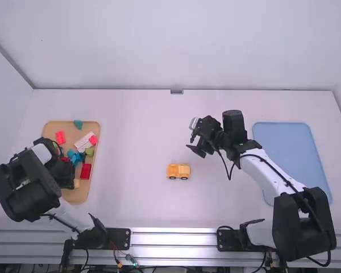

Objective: Assemble lego blocks to make yellow taxi

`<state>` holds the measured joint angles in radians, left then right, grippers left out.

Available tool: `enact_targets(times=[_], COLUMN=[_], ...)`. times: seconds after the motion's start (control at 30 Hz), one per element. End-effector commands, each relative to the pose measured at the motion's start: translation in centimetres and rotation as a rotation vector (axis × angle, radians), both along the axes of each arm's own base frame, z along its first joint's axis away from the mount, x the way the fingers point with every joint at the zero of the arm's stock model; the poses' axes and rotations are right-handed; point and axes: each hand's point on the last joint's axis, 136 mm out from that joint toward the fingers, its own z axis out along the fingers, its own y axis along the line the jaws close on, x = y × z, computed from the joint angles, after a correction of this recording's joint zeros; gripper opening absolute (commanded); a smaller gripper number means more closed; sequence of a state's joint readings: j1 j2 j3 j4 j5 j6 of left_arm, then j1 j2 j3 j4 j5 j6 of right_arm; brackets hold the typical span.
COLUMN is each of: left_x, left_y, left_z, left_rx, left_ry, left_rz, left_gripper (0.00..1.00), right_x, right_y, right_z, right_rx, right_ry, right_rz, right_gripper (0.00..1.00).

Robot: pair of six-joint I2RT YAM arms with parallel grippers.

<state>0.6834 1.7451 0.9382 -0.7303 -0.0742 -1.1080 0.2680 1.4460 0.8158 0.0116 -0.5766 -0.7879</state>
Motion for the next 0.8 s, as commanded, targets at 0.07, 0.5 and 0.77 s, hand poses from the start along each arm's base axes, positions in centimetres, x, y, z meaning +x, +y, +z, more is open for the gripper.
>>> enact_targets(times=[0.07, 0.5, 0.77], left_x=[1.2, 8.3, 14.4], left_y=[1.4, -6.0, -15.5], left_z=[3.9, 8.8, 9.3], left_rx=[0.073, 0.134, 0.163], left_ry=[-0.052, -0.315, -0.437], left_rz=[-0.001, -0.479, -1.161], left_gripper=[0.02, 0.02, 0.02], right_x=[-0.4, -0.6, -0.6], right_y=[0.0, 0.0, 0.0], right_z=[-0.1, -0.4, -0.4], right_rx=[0.006, 0.001, 0.001], right_ry=[0.009, 0.027, 0.026], right_rz=[0.002, 0.002, 0.002], right_gripper=[0.98, 0.99, 0.99])
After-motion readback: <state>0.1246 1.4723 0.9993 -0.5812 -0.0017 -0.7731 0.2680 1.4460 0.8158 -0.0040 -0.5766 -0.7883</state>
